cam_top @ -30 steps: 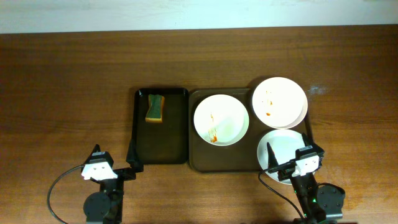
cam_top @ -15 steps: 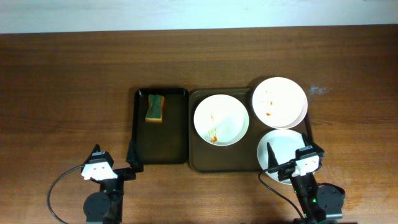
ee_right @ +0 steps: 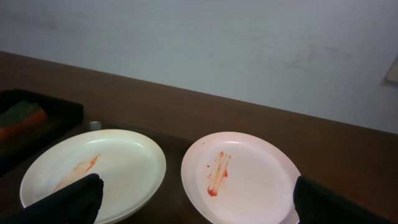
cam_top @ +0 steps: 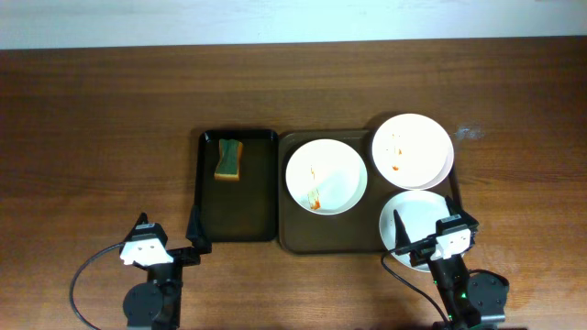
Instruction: Clean dirty plates on tray and stack at the side
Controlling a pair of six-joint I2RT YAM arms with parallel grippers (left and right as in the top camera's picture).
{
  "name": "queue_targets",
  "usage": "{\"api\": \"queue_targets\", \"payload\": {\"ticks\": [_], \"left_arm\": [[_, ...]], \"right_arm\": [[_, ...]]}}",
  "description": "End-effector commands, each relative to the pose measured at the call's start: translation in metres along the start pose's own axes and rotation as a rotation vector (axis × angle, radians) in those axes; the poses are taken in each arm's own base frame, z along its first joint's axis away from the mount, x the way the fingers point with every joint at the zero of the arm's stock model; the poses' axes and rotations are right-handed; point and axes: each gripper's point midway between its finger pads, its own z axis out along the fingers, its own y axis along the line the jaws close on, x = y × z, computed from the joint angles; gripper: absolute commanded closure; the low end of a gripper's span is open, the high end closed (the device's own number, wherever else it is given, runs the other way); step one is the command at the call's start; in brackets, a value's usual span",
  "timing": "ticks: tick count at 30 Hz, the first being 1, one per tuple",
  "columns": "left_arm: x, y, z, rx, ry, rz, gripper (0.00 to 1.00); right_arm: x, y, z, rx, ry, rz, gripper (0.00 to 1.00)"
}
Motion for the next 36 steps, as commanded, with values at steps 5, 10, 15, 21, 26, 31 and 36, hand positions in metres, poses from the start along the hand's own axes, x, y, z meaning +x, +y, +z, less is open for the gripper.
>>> {"api": "queue_targets", "payload": {"ticks": [5,10,15,21,26,31,36], "left_arm": [[-0.005,-0.001,0.000,0.007,-0.019,0.017,0.00],[-0.008,-0.002,0.000,0.010,-0.033,0.016,0.00],[-0.069,-0.025,-0.011,0.123,-0.270,-0.003,0.00],[-0.090,-0.047,-0.008,0.192,-0.107,0.014,0.00],[-0.140,-0.084,0.035,0.293,0.053,0.016,0.00],[-0.177,-0.098,0.086,0.252,0.291,0.004,0.00],[-0.177,-0.100,0.110,0.237,0.487,0.112,0.00]], "right_arm": [[0.003,0.000,0.000,0.001,0.005,0.013,0.02],[0.003,0.000,0.000,0.000,0.004,0.012,0.02],[0.003,0.001,0.000,-0.008,0.004,0.013,0.02],[-0.006,0.019,-0.001,-0.113,-0.033,0.046,0.02],[-0.072,0.021,-0.013,-0.164,-0.254,0.173,0.01],[-0.127,0.028,-0.017,-0.246,-0.233,0.184,0.02],[-0.193,0.038,0.017,-0.415,-0.061,0.235,0.02]]}}
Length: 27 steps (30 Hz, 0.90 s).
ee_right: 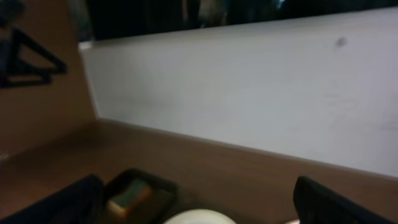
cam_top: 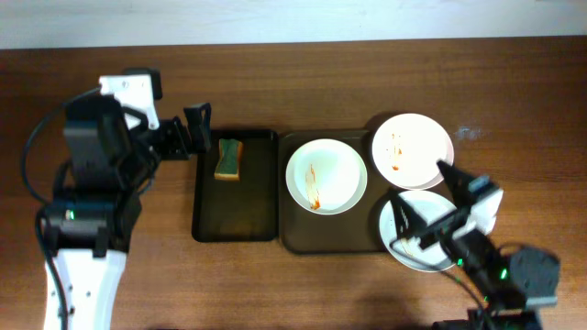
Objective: Clean dirty plates on tray and stack at the side
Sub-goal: 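Move right gripper to the rim of the center white plate and grip it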
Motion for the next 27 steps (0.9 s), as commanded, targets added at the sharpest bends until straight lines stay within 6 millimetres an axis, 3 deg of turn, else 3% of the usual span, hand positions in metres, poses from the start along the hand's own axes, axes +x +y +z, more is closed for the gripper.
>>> {"api": "queue_targets", "payload": {"ticks": [1,3,5,10,11,13,14,16,17,20,24,27], "left_arm": [[-0.011,0.000,0.009,0.004,0.039,0.093,0.00],[-0.009,0.005,0.014,-0.017,0.052,0.091,0.00],[-0.001,0.007,0.018,-0.020,0.087,0.083,0.00],[0.017,0.012,0.031,-0.028,0.163,0.069,0.00],[0.025,0.015,0.038,-0.031,0.198,0.062,0.00],[0.040,0.017,0.047,-0.024,0.260,0.051,0.00],[0.054,0.017,0.057,-0.007,0.318,0.041,0.00],[0.077,0.024,0.073,-0.017,0.412,0.020,0.02],[0.092,0.028,0.082,-0.024,0.472,0.007,0.02],[0.119,0.037,0.103,-0.018,0.566,0.049,0.06],[0.124,0.042,0.116,-0.023,0.573,0.067,0.00],[0.119,0.046,0.119,-0.046,0.549,0.078,0.00]], "right_arm": [[-0.042,0.012,0.030,-0.134,0.112,0.069,0.02],[-0.048,0.008,0.054,-0.167,0.261,0.173,0.02],[-0.032,-0.005,0.074,-0.152,0.469,0.260,0.02],[0.076,-0.011,0.100,-0.084,1.058,0.395,0.02],[0.096,-0.011,0.106,-0.088,1.114,0.412,0.02],[0.119,-0.009,0.116,-0.102,1.163,0.506,0.02],[0.141,-0.012,0.113,-0.119,1.237,0.505,0.01],[0.172,-0.031,0.107,0.017,1.342,0.480,0.20],[0.188,-0.047,0.099,0.191,1.399,0.460,0.30],[0.210,-0.050,0.091,0.392,1.442,0.448,0.42],[0.248,-0.044,0.084,0.527,1.435,0.476,0.58],[0.268,-0.048,0.081,0.540,1.415,0.480,0.60]]}}
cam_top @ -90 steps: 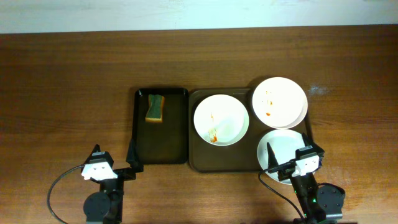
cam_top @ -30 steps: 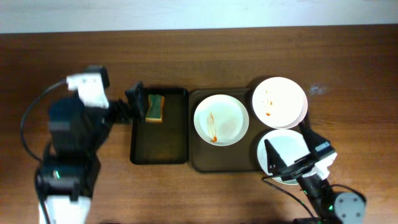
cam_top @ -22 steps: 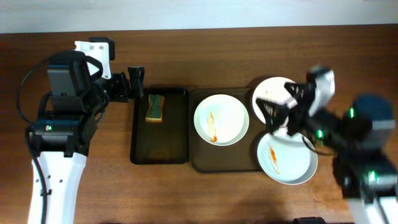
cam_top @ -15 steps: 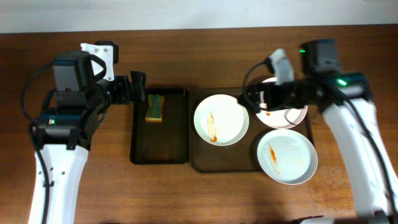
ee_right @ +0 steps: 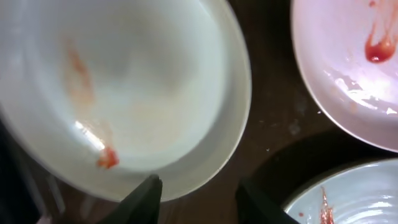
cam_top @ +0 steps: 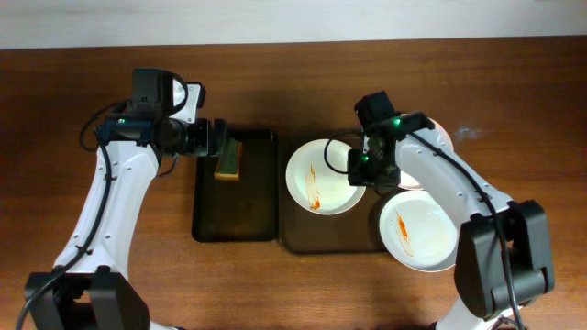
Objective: Clean dirty plates on tray and stack at the side
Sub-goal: 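Move right gripper to the rim of the center white plate and grip it, then lower left gripper onto the green-orange sponge and grasp it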
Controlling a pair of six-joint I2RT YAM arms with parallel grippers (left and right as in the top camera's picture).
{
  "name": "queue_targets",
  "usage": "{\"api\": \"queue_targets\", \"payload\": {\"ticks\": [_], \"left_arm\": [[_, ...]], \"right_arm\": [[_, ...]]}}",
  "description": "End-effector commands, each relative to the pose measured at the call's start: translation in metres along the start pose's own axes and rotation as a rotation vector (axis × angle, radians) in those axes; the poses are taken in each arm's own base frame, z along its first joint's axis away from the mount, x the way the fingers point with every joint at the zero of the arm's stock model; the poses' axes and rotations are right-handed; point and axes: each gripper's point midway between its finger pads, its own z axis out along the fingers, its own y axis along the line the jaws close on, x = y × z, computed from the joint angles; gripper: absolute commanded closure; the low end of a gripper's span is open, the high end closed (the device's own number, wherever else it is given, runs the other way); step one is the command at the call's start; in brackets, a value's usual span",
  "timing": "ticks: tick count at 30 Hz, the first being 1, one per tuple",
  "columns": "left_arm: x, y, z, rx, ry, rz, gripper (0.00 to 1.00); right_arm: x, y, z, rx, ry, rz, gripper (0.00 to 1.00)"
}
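Three white plates smeared with red sauce lie on the brown tray (cam_top: 298,234). They are a deep middle plate (cam_top: 321,179), a far-right plate (cam_top: 442,139) largely hidden by my right arm, and a near-right plate (cam_top: 417,229). My right gripper (cam_top: 360,170) is open and straddles the right rim of the middle plate (ee_right: 124,81). Seen from the wrist, that gripper (ee_right: 202,199) has one finger over the rim and one over the tray, with the far-right plate (ee_right: 348,68) and the near-right plate (ee_right: 339,199) beside it. My left gripper (cam_top: 213,139) hovers at the far end of the green-and-orange sponge (cam_top: 228,159); its jaws are unclear.
The sponge lies in a black tray (cam_top: 234,215) just left of the brown tray. Brown wooden table (cam_top: 92,275) surrounds both trays. A white wall edge runs along the back.
My right gripper was above the near-right plate and is now low at the middle plate's right rim. My left gripper has shifted right, from outside the black tray's far-left corner to beside the sponge.
Both arms first sat folded at the table's front edge, left by the black tray and right by the near-right plate. Then the left arm was stretched out to the far left of the black tray and the right was raised. Now each is at its tray.
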Motion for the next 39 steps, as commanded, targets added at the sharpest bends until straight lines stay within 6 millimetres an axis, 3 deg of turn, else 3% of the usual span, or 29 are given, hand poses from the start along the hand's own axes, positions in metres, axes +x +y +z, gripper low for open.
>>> {"api": "queue_targets", "payload": {"ticks": [1,8,14,17,21,27,29,32,35,39], "left_arm": [[-0.005,0.005,-0.001,-0.018,-0.013,0.020,0.00],[-0.004,0.010,0.000,-0.044,-0.010,0.020,0.00],[0.000,0.012,0.012,-0.043,0.019,0.014,0.00],[-0.003,0.012,0.012,-0.044,0.007,0.017,0.00],[-0.003,0.012,0.013,-0.044,0.007,0.017,0.00],[0.008,0.013,0.018,-0.043,0.041,0.010,0.00],[0.017,0.015,0.029,-0.041,0.079,0.040,0.01],[0.032,0.022,0.062,-0.034,0.162,0.060,0.06],[0.045,0.027,0.095,-0.029,0.221,0.055,0.21],[0.047,0.009,0.118,-0.005,0.230,0.146,0.29]], "right_arm": [[-0.001,-0.010,0.017,0.037,-0.034,0.046,0.61],[-0.017,-0.019,0.036,0.070,-0.144,0.041,0.73],[-0.015,-0.024,0.054,0.098,-0.112,0.021,0.74],[-0.010,-0.029,0.068,0.121,-0.077,0.019,0.76],[-0.004,-0.028,0.070,0.108,-0.049,0.016,0.96],[0.026,-0.034,0.068,0.125,0.080,0.025,0.96],[0.036,-0.036,0.067,0.135,0.119,0.025,0.96],[0.037,-0.035,0.067,0.127,0.125,0.009,0.96],[0.036,-0.035,0.067,0.127,0.122,0.008,0.96],[0.035,-0.034,0.068,0.123,0.115,0.008,0.96]]}}
